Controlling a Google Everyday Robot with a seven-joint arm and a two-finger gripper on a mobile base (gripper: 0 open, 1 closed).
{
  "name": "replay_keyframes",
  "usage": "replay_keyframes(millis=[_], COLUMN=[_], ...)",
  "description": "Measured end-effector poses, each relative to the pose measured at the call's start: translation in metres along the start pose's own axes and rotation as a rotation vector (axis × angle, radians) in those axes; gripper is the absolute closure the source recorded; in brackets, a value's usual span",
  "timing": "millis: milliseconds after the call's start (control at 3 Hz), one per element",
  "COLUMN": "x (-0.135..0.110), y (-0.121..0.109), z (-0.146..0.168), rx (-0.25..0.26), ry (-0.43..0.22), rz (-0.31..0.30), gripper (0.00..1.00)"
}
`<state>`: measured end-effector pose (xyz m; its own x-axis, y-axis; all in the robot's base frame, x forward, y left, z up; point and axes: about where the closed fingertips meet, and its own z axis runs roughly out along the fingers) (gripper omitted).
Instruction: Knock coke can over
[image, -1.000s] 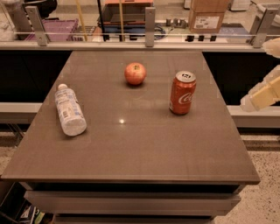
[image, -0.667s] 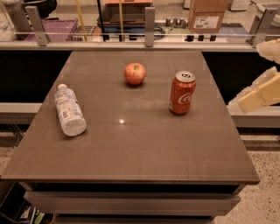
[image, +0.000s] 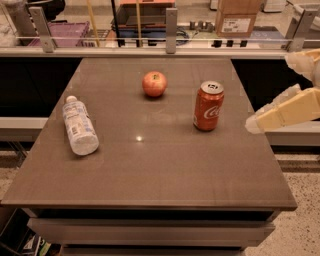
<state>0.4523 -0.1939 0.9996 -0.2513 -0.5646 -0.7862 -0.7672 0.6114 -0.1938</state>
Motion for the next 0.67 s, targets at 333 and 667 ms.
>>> replay_keyframes(millis=[333, 667], x=[0.001, 0.009], y=[-0.005, -0.011], z=[0.008, 0.026], rx=[-0.009, -0.026], ry=[-0.038, -0.098], rz=[0.005, 0.021], gripper=[0.00, 0.00])
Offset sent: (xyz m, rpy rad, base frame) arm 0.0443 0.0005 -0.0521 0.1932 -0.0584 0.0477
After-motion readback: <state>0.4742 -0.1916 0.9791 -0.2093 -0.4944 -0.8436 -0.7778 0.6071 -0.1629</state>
